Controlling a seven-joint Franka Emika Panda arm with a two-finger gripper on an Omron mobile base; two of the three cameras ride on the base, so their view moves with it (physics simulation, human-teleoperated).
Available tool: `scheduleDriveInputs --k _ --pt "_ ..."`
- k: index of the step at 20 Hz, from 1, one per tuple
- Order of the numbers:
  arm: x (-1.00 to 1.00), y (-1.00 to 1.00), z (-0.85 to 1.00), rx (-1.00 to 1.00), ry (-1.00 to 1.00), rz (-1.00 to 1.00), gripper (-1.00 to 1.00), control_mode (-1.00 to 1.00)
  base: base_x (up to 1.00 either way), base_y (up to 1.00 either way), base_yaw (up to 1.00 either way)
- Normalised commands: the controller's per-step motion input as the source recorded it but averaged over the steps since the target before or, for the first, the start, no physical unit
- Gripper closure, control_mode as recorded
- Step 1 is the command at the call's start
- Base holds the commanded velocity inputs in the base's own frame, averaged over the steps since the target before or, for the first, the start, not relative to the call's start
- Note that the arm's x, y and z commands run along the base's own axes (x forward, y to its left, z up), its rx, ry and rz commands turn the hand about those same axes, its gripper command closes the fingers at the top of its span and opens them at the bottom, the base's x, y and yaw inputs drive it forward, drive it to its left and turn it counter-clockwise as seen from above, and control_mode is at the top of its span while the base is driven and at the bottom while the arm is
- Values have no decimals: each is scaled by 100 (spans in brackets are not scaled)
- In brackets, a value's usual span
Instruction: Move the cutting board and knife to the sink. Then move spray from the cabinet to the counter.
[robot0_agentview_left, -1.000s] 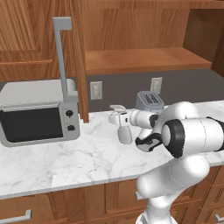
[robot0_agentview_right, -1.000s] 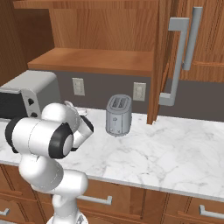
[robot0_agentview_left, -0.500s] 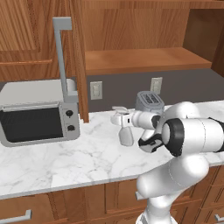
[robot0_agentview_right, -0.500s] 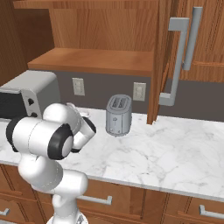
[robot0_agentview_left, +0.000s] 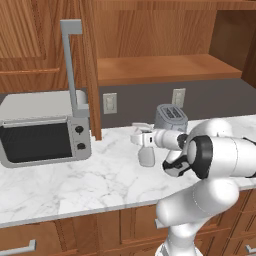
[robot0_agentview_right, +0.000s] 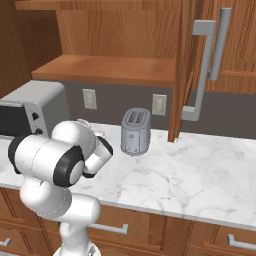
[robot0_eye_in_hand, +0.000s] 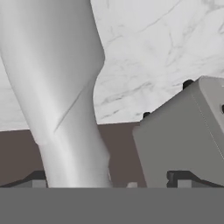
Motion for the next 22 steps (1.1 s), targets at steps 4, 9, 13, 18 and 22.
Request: scheduleDriveInputs --k 4,9,13,18,22 --pt "-11 -19 -10 5 0 0 -100 -100 0 0 0" --pt "-10 -25 -3 4 0 0 -100 -100 0 0 0" --pt "-9 -26 0 3 0 0 -100 -100 0 0 0" --pt "-8 -21 0 1 0 0 -100 -100 0 0 0" --pt "-23 -5 0 0 0 0 -100 -100 0 0 0"
